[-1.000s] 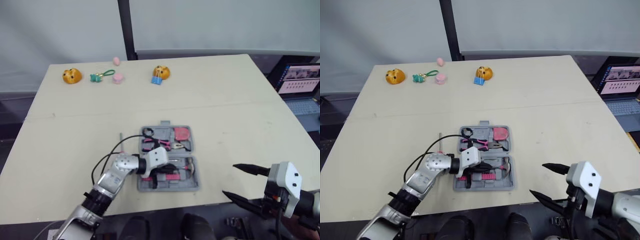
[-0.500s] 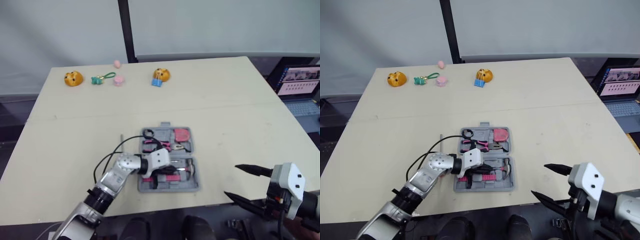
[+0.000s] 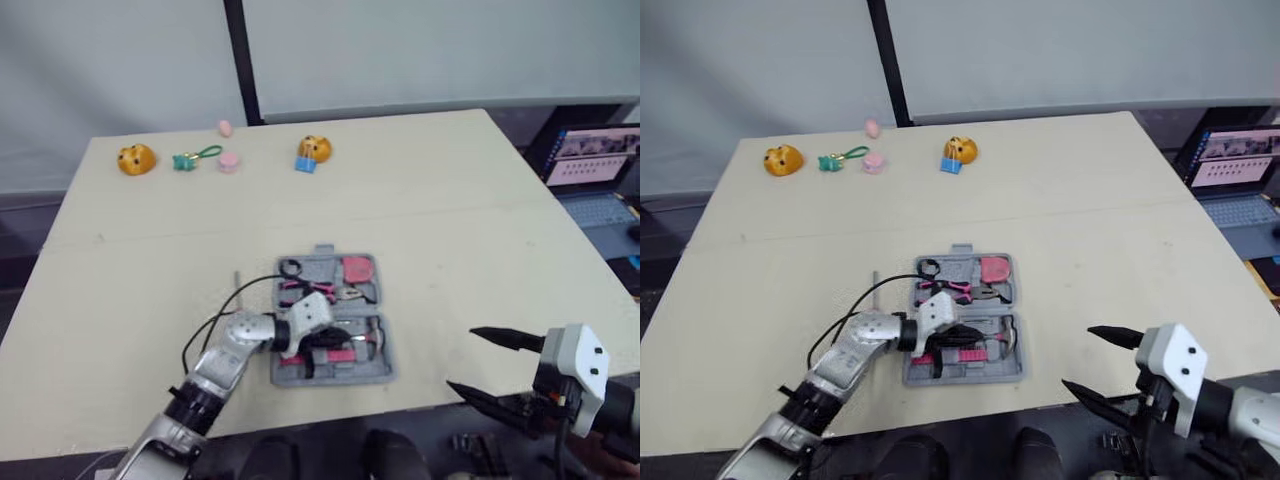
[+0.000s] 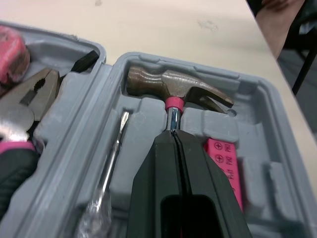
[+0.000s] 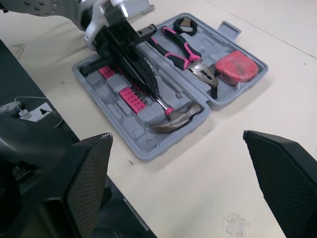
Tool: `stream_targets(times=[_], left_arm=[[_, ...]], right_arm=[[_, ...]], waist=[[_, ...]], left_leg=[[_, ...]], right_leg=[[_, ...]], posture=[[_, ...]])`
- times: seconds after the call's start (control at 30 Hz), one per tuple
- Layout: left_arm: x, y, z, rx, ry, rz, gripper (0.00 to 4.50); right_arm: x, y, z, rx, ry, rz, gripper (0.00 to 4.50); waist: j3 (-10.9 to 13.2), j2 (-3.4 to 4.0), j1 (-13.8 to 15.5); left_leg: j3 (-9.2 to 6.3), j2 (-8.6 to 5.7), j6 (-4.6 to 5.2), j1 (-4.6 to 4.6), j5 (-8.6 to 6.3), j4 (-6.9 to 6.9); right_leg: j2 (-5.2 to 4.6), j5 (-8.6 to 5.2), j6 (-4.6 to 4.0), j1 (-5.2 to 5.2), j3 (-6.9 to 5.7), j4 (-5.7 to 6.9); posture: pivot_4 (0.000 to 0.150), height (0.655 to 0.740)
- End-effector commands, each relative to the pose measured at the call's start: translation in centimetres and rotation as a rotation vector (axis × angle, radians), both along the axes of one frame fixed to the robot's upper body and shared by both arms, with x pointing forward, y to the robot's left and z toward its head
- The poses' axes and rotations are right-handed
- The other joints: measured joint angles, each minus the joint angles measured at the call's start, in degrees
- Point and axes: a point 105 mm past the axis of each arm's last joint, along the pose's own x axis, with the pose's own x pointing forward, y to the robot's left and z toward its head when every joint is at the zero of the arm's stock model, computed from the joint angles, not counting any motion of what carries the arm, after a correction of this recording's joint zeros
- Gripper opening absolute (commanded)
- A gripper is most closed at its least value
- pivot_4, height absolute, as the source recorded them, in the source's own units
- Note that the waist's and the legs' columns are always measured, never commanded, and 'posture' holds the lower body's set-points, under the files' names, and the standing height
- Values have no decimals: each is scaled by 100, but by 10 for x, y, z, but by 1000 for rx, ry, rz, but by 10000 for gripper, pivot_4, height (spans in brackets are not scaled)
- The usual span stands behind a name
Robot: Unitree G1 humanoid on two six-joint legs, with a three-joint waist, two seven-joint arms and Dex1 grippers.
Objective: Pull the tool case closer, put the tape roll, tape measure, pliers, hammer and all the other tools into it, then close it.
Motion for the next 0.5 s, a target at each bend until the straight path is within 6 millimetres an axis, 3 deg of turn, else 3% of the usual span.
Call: stream_targets(times=[0.03,0.17,0.27,0.4,0.5], left_arm=[[7,18,52,-149,-33,67,305],[6,48,89,-211,-101,134,305],[-2,77,101,-215,-147,203,305],[-25,121,87,-136,-147,315,305],[-44,142,78,-95,-160,392,305]], right_arm=[[2,4,2,9,-19,39,45000],[8,7,-1,17,-17,62,45000],[11,10,-4,29,-11,74,45000],[13,13,-9,42,-2,75,45000],[13,15,-12,56,6,74,45000]], waist=[[29,0,-38],[36,-5,-37],[38,-5,-41],[40,-8,-55],[48,-16,-42]], left_leg=[[0,0,-1,-4,1,0],[-1,-5,-2,-16,2,2],[-3,-9,-2,-22,1,-1],[5,-9,-4,-63,1,-12],[16,-10,-4,-68,1,-18]], right_leg=[[0,0,0,-4,0,6],[-2,4,7,-9,0,8],[-2,5,9,-12,1,2],[-1,5,9,-65,1,7],[0,5,9,-76,2,6]], posture=[[1500,7400],[1500,7400],[1500,7400],[1500,7400],[1500,7400]])
